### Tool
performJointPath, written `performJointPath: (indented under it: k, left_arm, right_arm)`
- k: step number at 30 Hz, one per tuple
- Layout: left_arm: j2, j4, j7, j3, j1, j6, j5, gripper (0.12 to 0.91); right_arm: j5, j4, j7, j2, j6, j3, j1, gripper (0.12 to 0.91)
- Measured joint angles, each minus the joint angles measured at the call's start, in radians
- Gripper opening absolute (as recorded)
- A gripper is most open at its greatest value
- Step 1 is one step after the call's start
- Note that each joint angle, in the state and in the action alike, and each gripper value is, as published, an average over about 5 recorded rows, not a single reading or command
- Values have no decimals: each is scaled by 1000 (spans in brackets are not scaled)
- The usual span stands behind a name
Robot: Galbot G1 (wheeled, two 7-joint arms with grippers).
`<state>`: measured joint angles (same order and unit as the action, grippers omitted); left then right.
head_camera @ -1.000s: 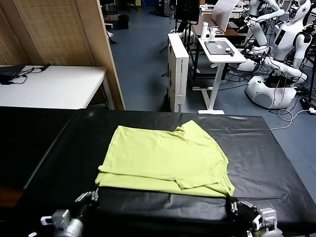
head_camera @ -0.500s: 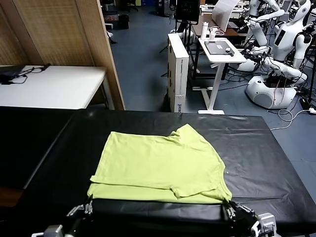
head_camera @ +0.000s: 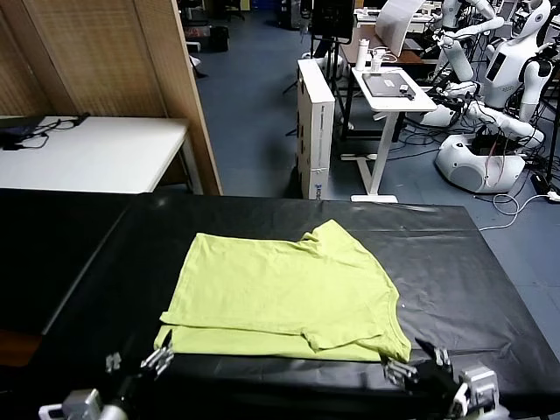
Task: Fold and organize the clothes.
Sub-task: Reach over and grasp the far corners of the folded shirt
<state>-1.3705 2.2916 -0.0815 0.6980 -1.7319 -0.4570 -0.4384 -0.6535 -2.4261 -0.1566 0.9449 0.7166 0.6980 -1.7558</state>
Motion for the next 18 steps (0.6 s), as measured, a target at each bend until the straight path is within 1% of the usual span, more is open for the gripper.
performJointPath:
  k: [3,7,9,12,16,18]
  left_arm:
    - [30,-34,5,-16,81,-33,-55,907]
    - [83,-95,-16,-39,190,-75,-141,907]
    - [113,-135,-34,-52,247,-103,-187,907]
    - [156,-202,-74,-72,338,-145,-256,907]
    - [201,-295,-133,-104,460,-190,-330,907]
    - [218,-345,-153,-122,517,-203,-348,907]
  right_arm:
    - [-37,49,-14,-26,20,-27,117,907]
    - [-57,152,-44,-44,20,-85,295,907]
    - [-60,212,-64,-42,20,-127,381,907]
    - [-61,299,-83,-35,20,-198,502,907]
    - [-60,405,-89,-20,20,-291,640,907]
    - [-60,457,-89,-8,20,-333,700,907]
